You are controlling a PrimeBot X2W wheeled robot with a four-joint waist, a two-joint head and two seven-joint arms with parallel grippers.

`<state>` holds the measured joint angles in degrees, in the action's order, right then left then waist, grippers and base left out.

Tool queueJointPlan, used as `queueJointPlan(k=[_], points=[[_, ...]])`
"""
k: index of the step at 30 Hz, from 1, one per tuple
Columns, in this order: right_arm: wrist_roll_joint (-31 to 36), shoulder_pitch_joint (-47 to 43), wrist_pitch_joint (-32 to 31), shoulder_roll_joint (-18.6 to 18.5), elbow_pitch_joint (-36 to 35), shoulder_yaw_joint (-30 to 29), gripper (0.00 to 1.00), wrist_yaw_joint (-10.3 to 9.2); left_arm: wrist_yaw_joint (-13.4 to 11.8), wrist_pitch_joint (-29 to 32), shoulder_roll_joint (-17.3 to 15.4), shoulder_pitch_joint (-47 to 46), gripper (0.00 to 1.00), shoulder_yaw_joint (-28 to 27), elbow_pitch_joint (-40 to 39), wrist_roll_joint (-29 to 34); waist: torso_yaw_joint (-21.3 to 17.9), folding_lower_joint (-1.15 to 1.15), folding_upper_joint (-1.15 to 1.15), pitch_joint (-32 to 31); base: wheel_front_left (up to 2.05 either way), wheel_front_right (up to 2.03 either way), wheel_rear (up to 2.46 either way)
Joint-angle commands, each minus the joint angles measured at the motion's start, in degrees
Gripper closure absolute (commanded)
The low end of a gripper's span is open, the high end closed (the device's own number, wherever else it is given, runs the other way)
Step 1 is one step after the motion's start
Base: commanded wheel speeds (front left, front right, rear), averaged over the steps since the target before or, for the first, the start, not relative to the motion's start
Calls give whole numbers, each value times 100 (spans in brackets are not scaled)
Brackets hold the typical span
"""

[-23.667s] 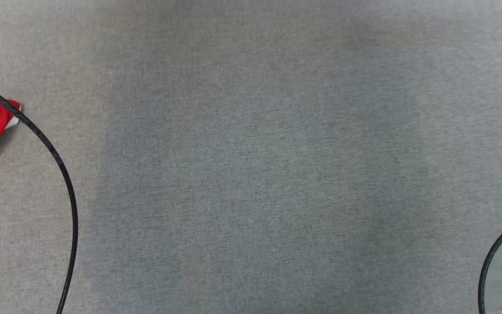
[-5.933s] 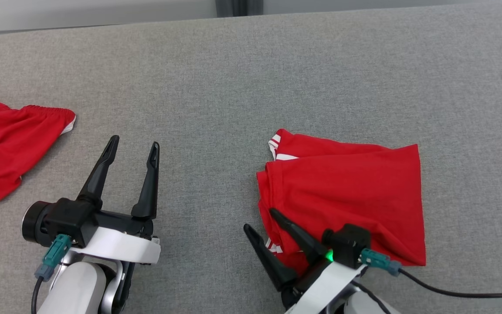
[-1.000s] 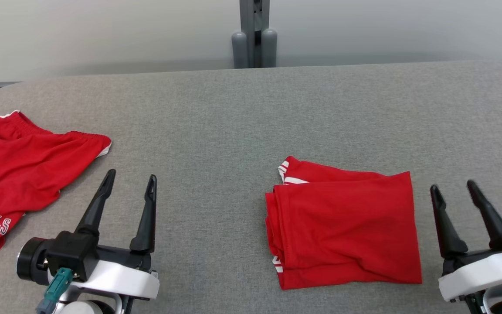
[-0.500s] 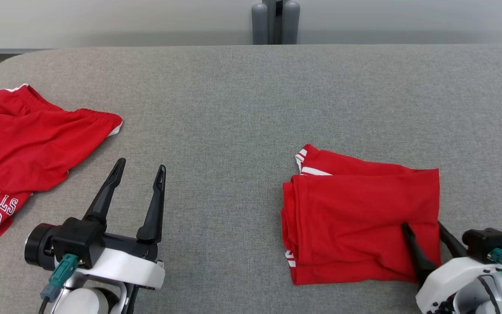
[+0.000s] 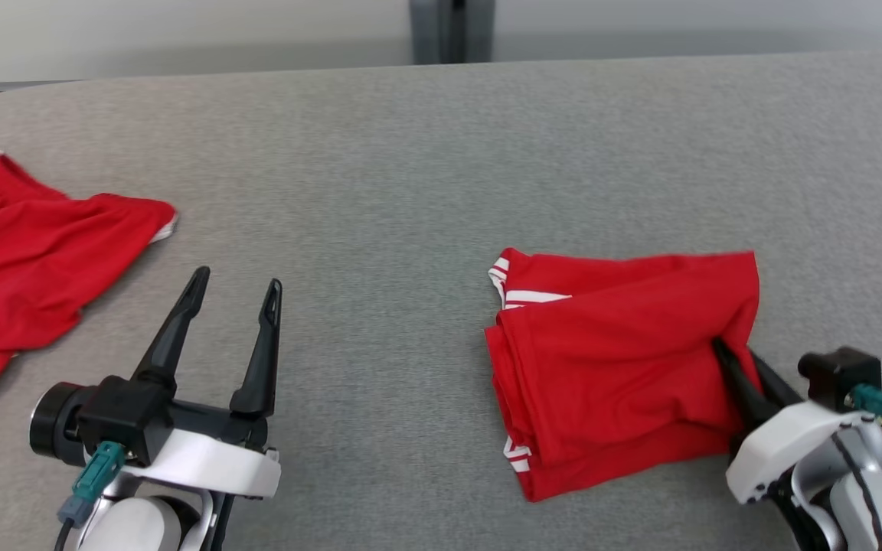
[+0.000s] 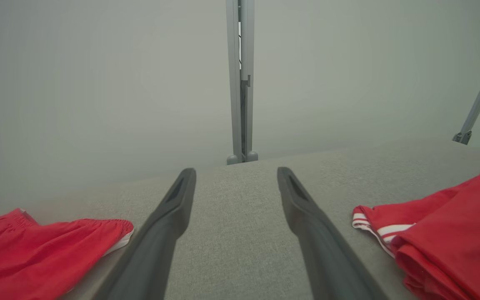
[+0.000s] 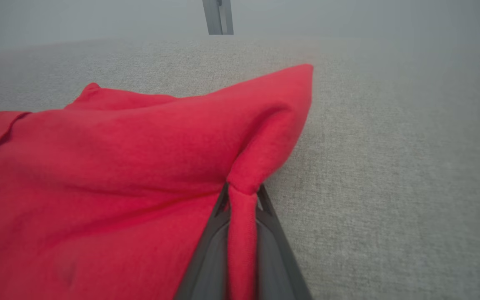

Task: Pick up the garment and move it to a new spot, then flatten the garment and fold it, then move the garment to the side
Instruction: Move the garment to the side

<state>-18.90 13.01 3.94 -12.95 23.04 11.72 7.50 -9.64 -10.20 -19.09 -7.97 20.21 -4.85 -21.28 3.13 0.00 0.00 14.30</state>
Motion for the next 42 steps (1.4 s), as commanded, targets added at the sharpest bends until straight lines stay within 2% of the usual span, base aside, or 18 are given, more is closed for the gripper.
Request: queueJointPlan(k=[1,5,9,14,23,26,27,28,29,30,36,42], points=[[68,189,52,-146,-45,64,100,-1,8,-36,-39,-127,0,-20,-71,13,-259,0,0,141,0,0,0],[144,595,140,-438,-34,81,100,-2,24,6,-128,-250,0,-6,-219,85,-694,0,0,370,0,0,0],[243,1028,291,-790,266,-58,100,-1,66,111,-221,-424,0,37,-398,183,-1112,0,0,652,0,0,0],[353,1509,578,-1155,725,-134,100,-1,137,240,-318,-692,0,119,-598,325,-1430,0,0,942,0,0,0],[808,2540,1029,-1610,1718,-74,100,-1,303,567,-446,-1135,0,366,-917,546,-1820,0,0,1407,0,0,0],[902,2853,1100,-1583,1987,-23,100,-1,338,652,-469,-1257,0,420,-976,592,-1846,0,0,1527,0,0,0],[917,2938,1106,-1563,2079,-6,85,-1,347,655,-469,-1291,0,434,-988,611,-1849,0,0,1552,0,0,0],[941,3037,1121,-1580,2182,-19,60,-1,344,677,-461,-1314,0,448,-1008,624,-1850,0,0,1579,0,0,0],[917,3126,1134,-1577,2276,-77,21,-1,354,689,-460,-1338,0,462,-1015,630,-1850,0,0,1600,0,0,0],[920,3201,1142,-1555,2366,-134,0,-1,363,701,-453,-1365,0,475,-1019,619,-1848,0,0,1613,0,0,0],[967,3212,1140,-1447,2160,-563,0,-1,359,629,-399,-1350,0,521,-942,555,-1823,0,0,1483,0,0,0],[686,2646,1130,-964,983,-1180,0,-1,228,453,-303,-1124,0,447,-749,421,-1754,0,0,1064,0,0,0]])
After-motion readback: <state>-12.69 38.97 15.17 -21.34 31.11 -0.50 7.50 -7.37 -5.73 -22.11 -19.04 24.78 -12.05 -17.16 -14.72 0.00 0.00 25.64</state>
